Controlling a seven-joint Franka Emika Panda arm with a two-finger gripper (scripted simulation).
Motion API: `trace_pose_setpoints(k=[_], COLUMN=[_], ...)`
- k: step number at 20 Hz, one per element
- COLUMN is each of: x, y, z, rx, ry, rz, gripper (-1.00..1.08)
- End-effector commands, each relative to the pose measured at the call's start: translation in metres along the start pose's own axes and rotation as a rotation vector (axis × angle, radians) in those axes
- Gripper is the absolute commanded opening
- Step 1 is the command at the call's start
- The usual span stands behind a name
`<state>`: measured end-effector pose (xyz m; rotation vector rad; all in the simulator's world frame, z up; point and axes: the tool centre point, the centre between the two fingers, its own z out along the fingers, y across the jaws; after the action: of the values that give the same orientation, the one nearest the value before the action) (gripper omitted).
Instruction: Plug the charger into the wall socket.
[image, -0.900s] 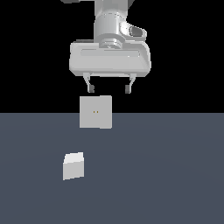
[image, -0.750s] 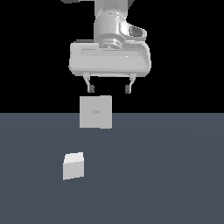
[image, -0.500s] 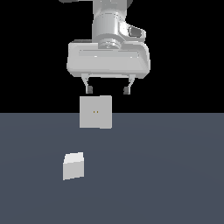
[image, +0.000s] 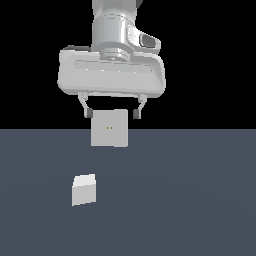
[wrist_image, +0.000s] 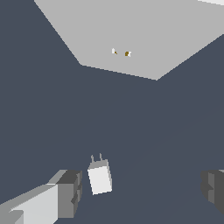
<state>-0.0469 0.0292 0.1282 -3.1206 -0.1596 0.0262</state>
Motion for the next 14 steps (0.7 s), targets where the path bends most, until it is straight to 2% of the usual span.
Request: trace_pose_setpoints(k=[1, 14], x=[-0.010, -0.054], y=[-0.008, -0.037], z=[0.011, 0.059], rx=[-0.002, -0.011], ry=[0.011, 0.058], rz=[-0.036, -0.190], gripper=[1.00, 1.00])
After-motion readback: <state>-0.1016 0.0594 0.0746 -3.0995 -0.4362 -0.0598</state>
